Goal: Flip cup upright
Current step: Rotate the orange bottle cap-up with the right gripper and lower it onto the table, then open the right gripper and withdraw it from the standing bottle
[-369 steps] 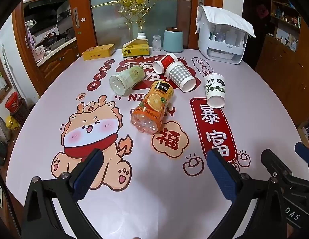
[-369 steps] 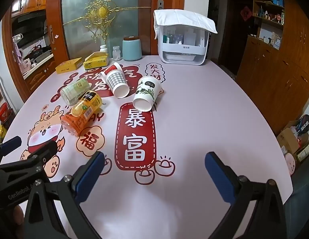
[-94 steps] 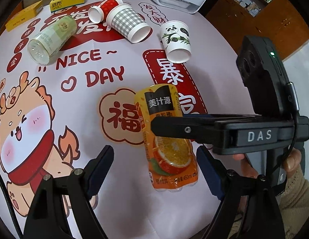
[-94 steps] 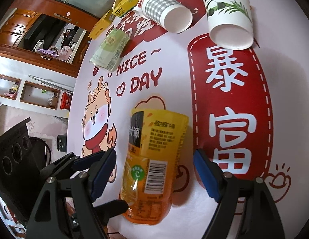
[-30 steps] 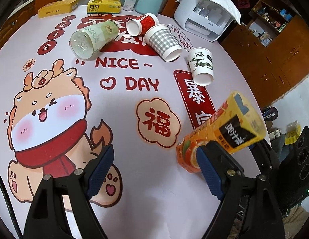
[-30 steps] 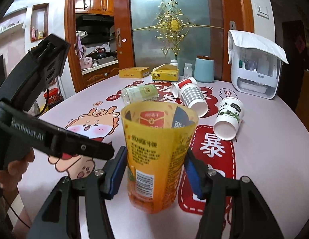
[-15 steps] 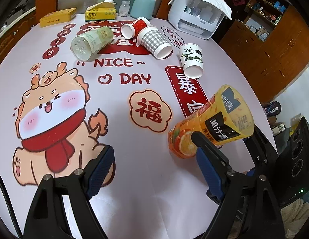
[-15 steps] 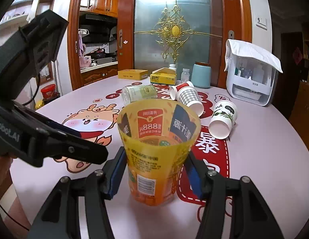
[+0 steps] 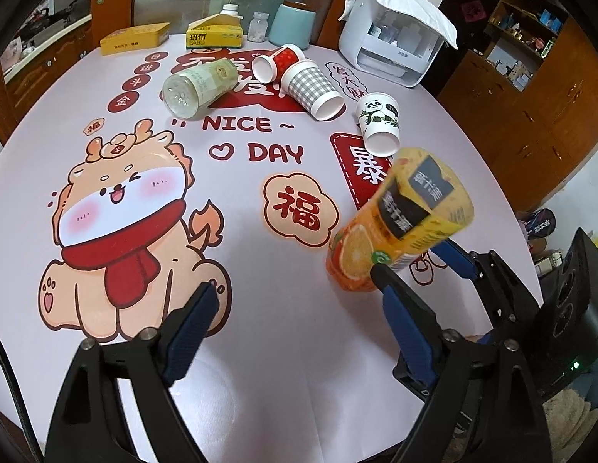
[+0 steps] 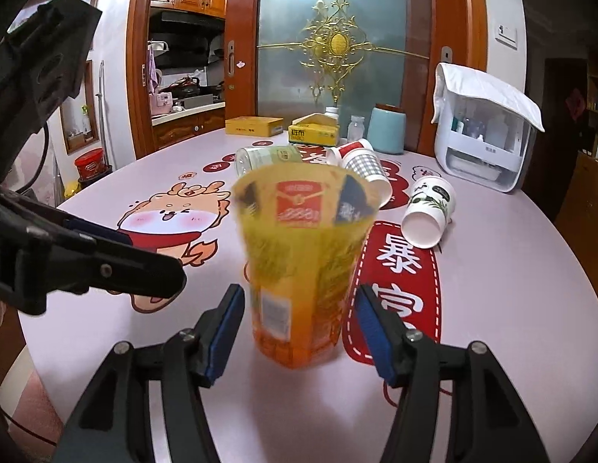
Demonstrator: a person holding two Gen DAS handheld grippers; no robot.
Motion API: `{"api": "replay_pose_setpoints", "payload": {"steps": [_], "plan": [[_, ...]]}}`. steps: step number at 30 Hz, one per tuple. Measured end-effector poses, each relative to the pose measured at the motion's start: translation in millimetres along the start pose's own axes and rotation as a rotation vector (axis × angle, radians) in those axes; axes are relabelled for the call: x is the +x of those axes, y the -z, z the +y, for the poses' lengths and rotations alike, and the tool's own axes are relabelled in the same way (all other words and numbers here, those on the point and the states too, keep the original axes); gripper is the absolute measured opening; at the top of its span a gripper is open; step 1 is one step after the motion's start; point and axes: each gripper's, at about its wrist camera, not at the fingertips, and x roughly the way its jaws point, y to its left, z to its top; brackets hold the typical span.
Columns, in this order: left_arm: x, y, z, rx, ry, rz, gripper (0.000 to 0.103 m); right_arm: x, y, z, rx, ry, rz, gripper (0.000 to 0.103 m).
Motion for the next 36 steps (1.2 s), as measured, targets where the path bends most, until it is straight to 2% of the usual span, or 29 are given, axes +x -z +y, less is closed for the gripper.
{"api": "replay_pose_setpoints", "payload": {"steps": [7, 12, 16, 24, 36], "plan": [[-1.9, 3.1, -5.0, -0.014, -0.020, 0.001, 0.092, -11.4, 1.3, -0.9, 0.012, 0.021, 0.014, 0.065], [-8.9, 6.0, -9.9, -0.014, -0.035, -0.014, 0.093, -19.6, 1.2, -9.2, 0.073, 0.020, 0.050, 0.066], [-18.5, 9.3, -14.4, -0.015, -0.049, -0.043, 0.102, -26.6, 2.1, -12.3, 0.097, 0.029, 0.068, 0.067], [-29.4, 20.9, -24.2, -0.012, -0.111, -0.050, 0.102, -43.3, 7.5, -14.9, 0.144, 0.023, 0.131, 0.067], [-69.8, 37.7, -48.7, 0.014, -0.192, -0.148, 0.102, -85.7, 3.9, -34.1, 0.264, 0.156, 0.205, 0.067]]}}
